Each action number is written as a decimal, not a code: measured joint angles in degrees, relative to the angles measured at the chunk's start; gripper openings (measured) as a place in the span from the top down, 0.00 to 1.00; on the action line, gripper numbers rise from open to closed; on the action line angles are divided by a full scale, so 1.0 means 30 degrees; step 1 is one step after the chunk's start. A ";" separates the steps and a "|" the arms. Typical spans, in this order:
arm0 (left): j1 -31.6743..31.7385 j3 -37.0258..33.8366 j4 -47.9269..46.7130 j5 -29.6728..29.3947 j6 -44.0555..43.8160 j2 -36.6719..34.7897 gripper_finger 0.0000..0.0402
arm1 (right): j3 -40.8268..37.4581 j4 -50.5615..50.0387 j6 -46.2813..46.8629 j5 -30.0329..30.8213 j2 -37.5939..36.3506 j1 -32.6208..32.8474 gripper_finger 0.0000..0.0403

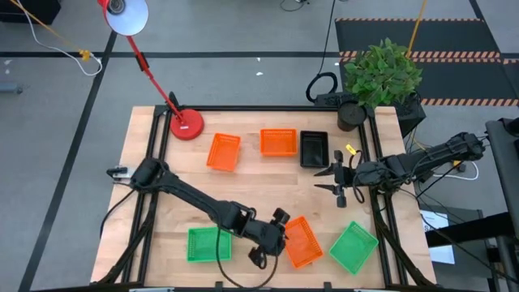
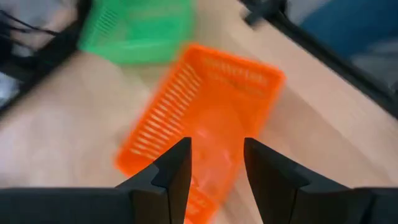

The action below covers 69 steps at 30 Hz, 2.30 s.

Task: Stack baskets by color
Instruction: Stack the bottom orange basket on top of the right orange basket

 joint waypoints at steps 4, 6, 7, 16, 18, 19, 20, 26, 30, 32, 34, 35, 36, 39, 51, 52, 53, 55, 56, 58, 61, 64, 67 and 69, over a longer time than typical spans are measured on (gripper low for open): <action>-0.0081 0.0749 -0.0565 0.0310 0.0335 0.0947 0.63 | 0.0000 -0.0521 0.0000 -0.0002 -0.0166 0.0030 0.64; 0.0021 0.0853 -0.0760 0.0362 0.0706 0.1306 0.63 | 0.0000 -0.0551 -0.0001 -0.0011 -0.0280 0.0038 0.64; 0.0036 0.0863 -0.0683 0.0367 0.0911 0.1412 0.63 | 0.0000 -0.0677 0.0008 -0.0013 -0.0352 0.0038 0.64; 0.0416 0.0853 -0.0979 0.0363 0.2618 0.2445 0.63 | 0.0000 -0.0769 0.0031 0.0044 -0.0473 0.0038 0.64; 0.0539 0.0760 -0.1168 0.0362 0.3035 0.2742 0.63 | 0.0000 -0.0842 0.0022 0.0038 -0.0472 0.0038 0.64; 0.0590 0.0785 -0.0742 0.0326 0.3257 0.2839 0.64 | 0.0000 -0.0835 0.0019 0.0038 -0.0472 0.0038 0.64; 0.0619 0.0783 -0.0876 0.0223 0.3391 0.2885 0.65 | 0.0000 -0.0794 -0.0004 0.0043 -0.0454 0.0038 0.64; 0.0910 0.0799 -0.0823 0.0255 0.3503 0.2876 0.80 | 0.0000 -0.0806 -0.0131 0.0045 -0.0457 0.0038 0.64; 0.1088 0.0797 -0.0930 0.0391 0.3589 0.2907 0.94 | 0.0000 -0.0812 -0.0131 0.0045 -0.0450 0.0038 0.64; 0.1173 0.0797 -0.1058 0.0428 0.3519 0.2907 0.97 | 0.0000 -0.0799 -0.0132 0.0045 -0.0450 0.0038 0.64; 0.1232 0.0797 -0.1078 0.0417 0.3394 0.2895 0.96 | 0.0000 -0.0806 -0.0138 0.0045 -0.0443 0.0038 0.64; 0.1241 0.0797 -0.1191 0.0385 0.3291 0.2809 0.95 | 0.0000 -0.0799 -0.0146 0.0060 -0.0450 0.0038 0.64; 0.1256 0.0797 -0.1349 0.0392 0.3228 0.2763 0.94 | 0.0000 -0.0778 -0.0153 0.0109 -0.0457 0.0038 0.64; 0.1299 0.0766 -0.1949 0.0085 0.3012 0.2297 0.95 | 0.0000 -0.0777 -0.0200 0.0691 -0.0443 0.0038 0.64; 0.2567 0.0793 -0.6178 -0.3785 0.1085 -0.1876 0.98 | 0.0000 0.0235 -0.0968 0.3156 -0.0450 0.0038 0.69; 0.2800 0.0790 -0.6863 -0.4080 0.0951 -0.2175 0.98 | 0.0000 0.0381 -0.1044 0.3156 -0.0449 0.0038 0.71; 0.3021 0.0790 -0.7084 -0.4480 0.0896 -0.2463 0.97 | 0.0000 0.0587 -0.1095 0.3169 -0.0481 0.0038 0.73; 0.3481 0.0795 -0.7779 -0.5308 0.0748 -0.3019 0.95 | 0.0000 0.0899 -0.1173 0.3565 -0.0553 0.0038 0.79; 0.3707 0.0784 -0.8442 -0.5674 0.0736 -0.3310 0.95 | 0.0000 0.1125 -0.1173 0.3644 -0.0615 0.0038 0.82; 0.4300 0.0778 -0.8852 -0.6121 0.0723 -0.3910 0.95 | 0.0000 0.1083 -0.1217 0.3632 -0.0856 0.0038 0.89; 0.5240 0.0790 -0.9738 -0.6176 0.0560 -0.4733 0.98 | 0.0000 0.1082 -0.1224 0.3582 -0.1188 0.0038 0.97; 0.6124 0.0790 -0.9885 -0.6172 0.0451 -0.5165 0.97 | 0.0000 0.1088 -0.1173 0.3572 -0.1493 0.0038 0.98; 0.6939 0.0790 -0.9803 -0.6177 0.0883 -0.5202 0.95 | 0.0000 0.1066 -0.1151 0.3568 -0.1777 0.0038 0.97; 0.7454 0.0783 -0.9816 -0.6158 0.1286 -0.5210 0.96 | 0.0000 0.1025 -0.1142 0.3572 -0.1844 0.0038 0.96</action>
